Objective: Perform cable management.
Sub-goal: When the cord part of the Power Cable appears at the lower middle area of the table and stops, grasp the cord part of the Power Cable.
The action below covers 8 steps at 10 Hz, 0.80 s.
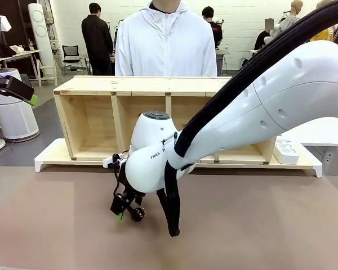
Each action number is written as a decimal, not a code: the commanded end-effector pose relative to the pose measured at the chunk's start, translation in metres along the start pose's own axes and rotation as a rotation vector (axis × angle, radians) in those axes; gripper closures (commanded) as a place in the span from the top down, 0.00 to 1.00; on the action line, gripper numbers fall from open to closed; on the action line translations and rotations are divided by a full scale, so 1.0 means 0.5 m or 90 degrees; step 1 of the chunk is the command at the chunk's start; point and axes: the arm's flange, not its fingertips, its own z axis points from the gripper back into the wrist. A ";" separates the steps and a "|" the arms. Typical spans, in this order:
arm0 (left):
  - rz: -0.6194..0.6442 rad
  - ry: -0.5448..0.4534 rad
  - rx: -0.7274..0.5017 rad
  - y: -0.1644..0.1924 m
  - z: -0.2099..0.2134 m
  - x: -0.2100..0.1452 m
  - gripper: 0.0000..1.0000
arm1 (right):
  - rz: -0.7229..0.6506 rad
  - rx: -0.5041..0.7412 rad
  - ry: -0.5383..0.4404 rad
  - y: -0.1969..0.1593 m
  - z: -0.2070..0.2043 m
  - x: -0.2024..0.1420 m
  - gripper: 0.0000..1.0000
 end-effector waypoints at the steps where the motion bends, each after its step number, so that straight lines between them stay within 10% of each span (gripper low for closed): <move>1: 0.002 -0.005 0.000 0.001 -0.001 0.002 1.00 | -0.031 -0.013 -0.008 0.003 -0.002 -0.009 1.00; 5: 0.002 -0.005 0.000 0.001 -0.001 0.002 1.00 | -0.050 -0.016 -0.003 0.000 -0.003 -0.012 1.00; 8: 0.002 -0.005 0.000 0.001 -0.001 0.002 1.00 | -0.053 -0.018 0.011 -0.007 -0.004 -0.012 0.79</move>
